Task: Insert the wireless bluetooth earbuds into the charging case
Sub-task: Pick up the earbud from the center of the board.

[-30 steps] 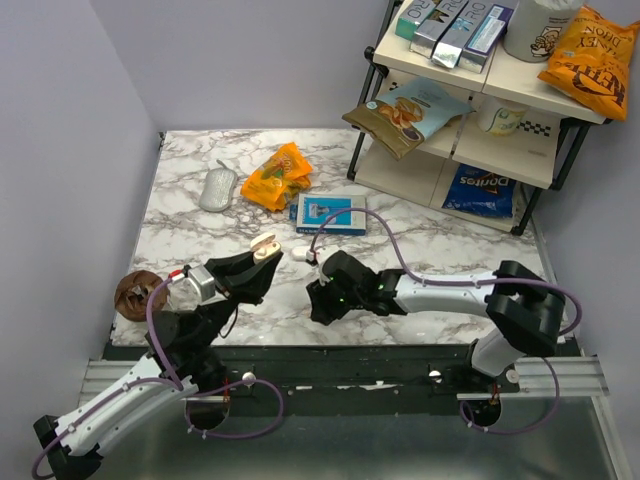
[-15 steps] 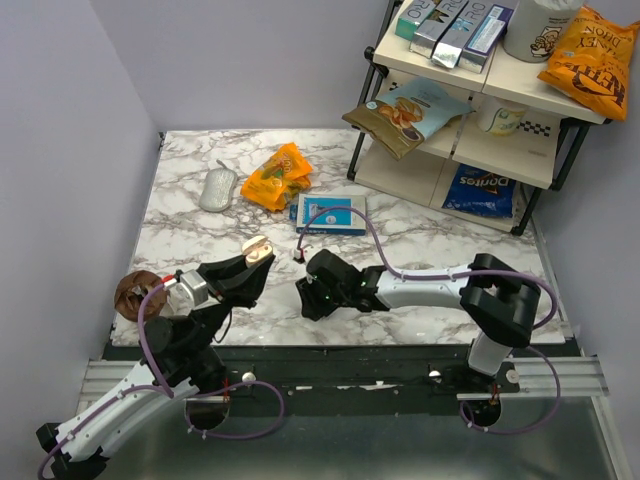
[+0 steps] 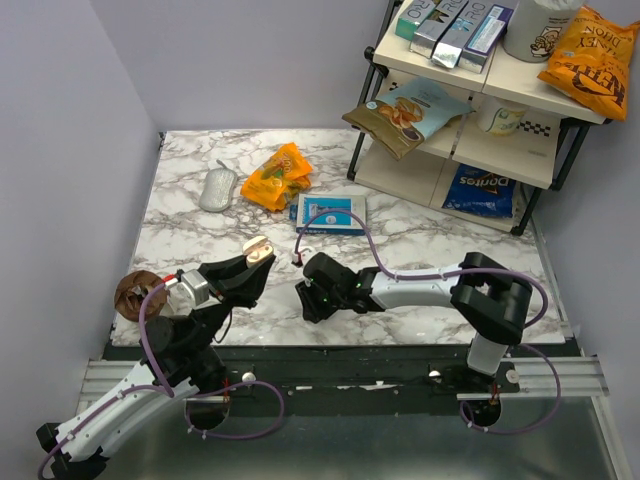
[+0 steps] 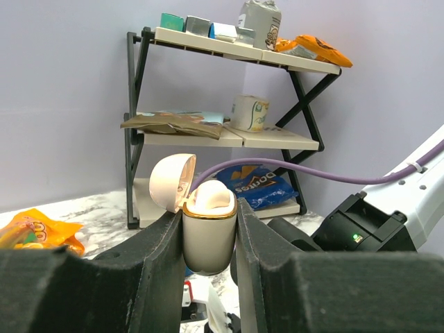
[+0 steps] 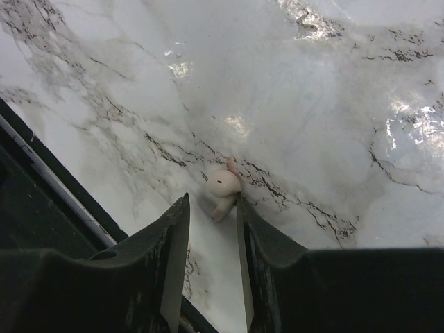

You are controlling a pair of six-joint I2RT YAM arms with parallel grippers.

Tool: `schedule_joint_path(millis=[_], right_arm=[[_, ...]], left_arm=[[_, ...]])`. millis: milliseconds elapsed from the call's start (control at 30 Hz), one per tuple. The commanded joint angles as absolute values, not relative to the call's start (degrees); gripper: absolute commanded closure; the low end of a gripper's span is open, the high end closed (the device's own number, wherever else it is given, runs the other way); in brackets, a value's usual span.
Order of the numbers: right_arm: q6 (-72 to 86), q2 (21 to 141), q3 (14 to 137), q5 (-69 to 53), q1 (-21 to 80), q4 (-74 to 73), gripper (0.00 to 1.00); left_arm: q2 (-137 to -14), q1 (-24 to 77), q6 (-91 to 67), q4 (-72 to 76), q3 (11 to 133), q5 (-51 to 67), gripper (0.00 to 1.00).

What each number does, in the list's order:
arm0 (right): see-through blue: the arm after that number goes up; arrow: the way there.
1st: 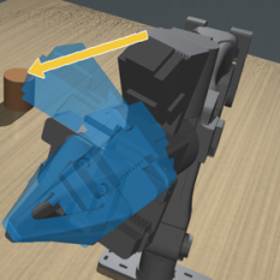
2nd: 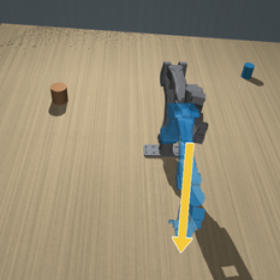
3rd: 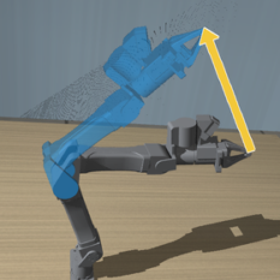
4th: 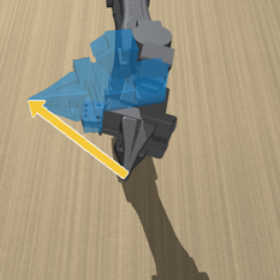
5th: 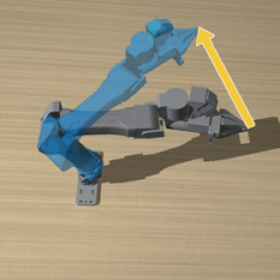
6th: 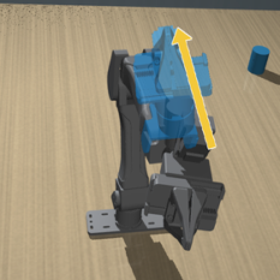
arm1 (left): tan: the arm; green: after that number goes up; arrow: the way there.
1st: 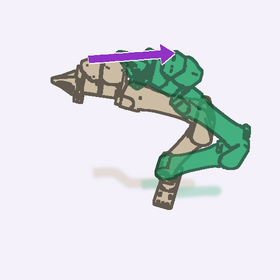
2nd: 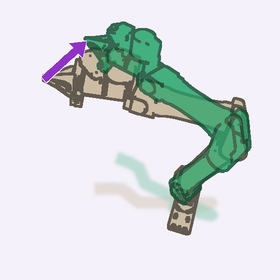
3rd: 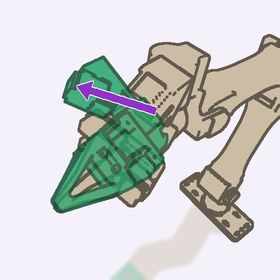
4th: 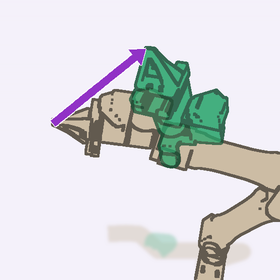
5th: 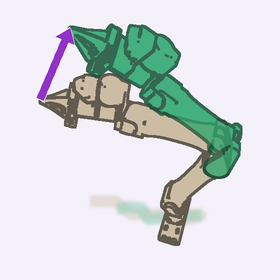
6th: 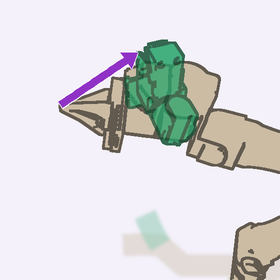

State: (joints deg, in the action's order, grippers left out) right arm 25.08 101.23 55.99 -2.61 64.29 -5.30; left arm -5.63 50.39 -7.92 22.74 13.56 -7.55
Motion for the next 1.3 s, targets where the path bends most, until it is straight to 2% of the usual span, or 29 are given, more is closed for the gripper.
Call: schedule_joint_path(millis=[0,133,367,533,833,1267], right_arm=[[25.5,102.6,57.3,-1.6,65.0,-6.2,0.59],[25.9,103.0,57.9,-0.6,65.0,-6.9,0.58],[26.3,103.1,59.2,1.8,65.0,-8.1,0.5],[25.8,104.1,60.0,1.8,65.0,-8.6,0.51],[25.0,105.4,60.6,0.8,65.0,-9.1,0.55],[25.7,105.6,60.2,1.1,65.0,-9.8,0.71]], left_arm=[[-5.3,50.8,-7.6,22.5,13.1,-8.7,1.0],[-5.4,50.8,-7.8,22.6,13.0,-8.6,1.0],[-5.3,50.8,-8.1,22.6,13.0,-8.6,1.0],[-5.2,50.8,-8.1,22.5,12.9,-8.7,1.0],[-5.2,50.8,-8.2,22.4,12.9,-8.5,1.0],[-5.3,50.8,-8.3,22.5,12.9,-8.2,1.0]])
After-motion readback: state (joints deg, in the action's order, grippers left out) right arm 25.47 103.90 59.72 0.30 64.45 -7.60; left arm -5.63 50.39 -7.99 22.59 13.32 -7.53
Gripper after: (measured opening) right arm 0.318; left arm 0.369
